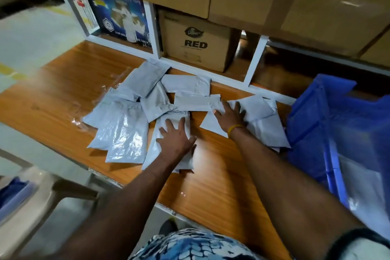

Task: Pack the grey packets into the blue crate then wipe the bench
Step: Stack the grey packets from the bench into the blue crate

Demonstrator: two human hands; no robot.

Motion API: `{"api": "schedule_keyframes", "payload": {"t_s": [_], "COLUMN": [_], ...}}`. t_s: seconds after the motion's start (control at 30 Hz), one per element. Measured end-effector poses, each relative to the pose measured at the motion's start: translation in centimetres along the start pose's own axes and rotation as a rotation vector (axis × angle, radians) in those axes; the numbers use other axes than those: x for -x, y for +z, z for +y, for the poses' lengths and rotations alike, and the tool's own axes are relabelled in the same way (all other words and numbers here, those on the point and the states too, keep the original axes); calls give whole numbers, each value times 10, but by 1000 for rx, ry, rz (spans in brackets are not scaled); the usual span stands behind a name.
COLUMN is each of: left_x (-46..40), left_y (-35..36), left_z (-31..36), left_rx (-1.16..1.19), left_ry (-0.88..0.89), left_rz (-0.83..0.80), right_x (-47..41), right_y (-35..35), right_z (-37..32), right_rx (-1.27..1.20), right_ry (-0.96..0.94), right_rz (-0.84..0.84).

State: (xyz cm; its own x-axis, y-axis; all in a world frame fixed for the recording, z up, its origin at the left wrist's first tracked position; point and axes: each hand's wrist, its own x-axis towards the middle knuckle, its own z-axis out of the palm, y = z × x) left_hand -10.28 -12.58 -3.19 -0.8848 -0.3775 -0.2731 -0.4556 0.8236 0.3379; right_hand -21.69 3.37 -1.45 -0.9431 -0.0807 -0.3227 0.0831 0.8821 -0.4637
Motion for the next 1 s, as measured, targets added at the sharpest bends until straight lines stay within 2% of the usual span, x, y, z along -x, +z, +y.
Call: {"api": "schedule_keyframes", "payload": {"t_s": [0.17,0.23,0.37,0.47,0.53,0.67,0.8,0.93,1.0], "left_x": [10,5,-1,2,3,7,8,7,8], "left_y": [10,9,9,11,12,12,6,-7,-11], "left_z": [-1,-7,-16,-19,-20,-25,-29,-31,-33], "left_rx": [-140,-167,-144,-125,-106,-79,-106,-134,-98], "left_ry": [120,166,226,239,249,273,219,248,238], "left_rz": [-46,-47,-22,6,13,6,-12,79,64], "right_x": [-16,-11,35,73,90,103,95,99,107], "right_y": [15,27,46,45,46,53,66,63,58], "right_z": [19,26,39,49,57,61,53,43,41], "right_rx": [145,143,-15,-37,-6,133,221,235,245], "right_ry": [-6,-68,-281,-341,-326,-236,-4,63,71], "right_rz": [-68,13,232,273,308,503,249,256,260]}}
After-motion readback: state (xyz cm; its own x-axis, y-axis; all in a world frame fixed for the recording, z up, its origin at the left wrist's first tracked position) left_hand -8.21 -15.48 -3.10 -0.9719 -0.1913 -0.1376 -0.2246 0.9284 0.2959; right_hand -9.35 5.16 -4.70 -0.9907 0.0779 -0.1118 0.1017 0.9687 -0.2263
